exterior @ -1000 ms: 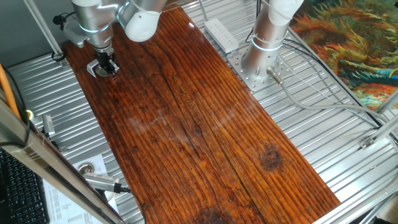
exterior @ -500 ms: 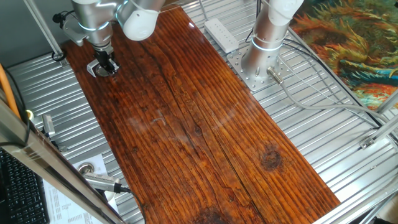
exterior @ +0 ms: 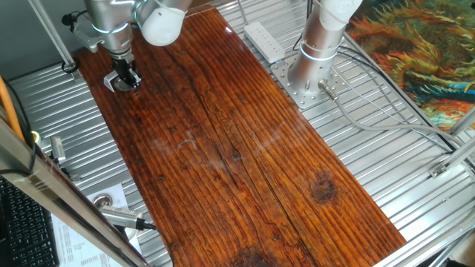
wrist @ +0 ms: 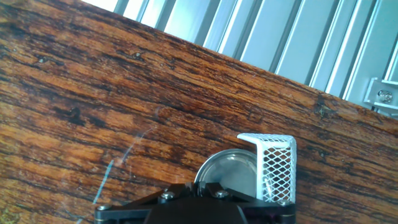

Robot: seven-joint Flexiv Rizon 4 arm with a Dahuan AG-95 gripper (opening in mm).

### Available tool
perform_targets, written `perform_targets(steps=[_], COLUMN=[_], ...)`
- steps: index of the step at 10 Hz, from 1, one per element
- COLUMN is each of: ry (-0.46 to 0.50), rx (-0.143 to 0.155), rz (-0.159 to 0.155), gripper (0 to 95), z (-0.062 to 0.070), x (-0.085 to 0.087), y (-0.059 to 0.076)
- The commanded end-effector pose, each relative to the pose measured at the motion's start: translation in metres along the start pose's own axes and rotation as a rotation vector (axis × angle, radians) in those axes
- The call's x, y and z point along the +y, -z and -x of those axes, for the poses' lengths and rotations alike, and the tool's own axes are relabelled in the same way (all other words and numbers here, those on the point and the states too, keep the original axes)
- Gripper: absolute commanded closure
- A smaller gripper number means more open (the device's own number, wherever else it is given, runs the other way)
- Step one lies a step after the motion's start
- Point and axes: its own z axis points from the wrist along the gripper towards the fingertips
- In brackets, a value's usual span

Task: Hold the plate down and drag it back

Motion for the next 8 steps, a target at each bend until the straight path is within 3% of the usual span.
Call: perform_targets(steps=[1, 8], ry=[0.000, -0.005], rx=[-0.001, -0.001], rz=[0.003, 0.004], gripper=[95.0, 95.0], z=[-0.0001, 0.0020], x=[0.0007, 0.0070], y=[-0.0005, -0.0019])
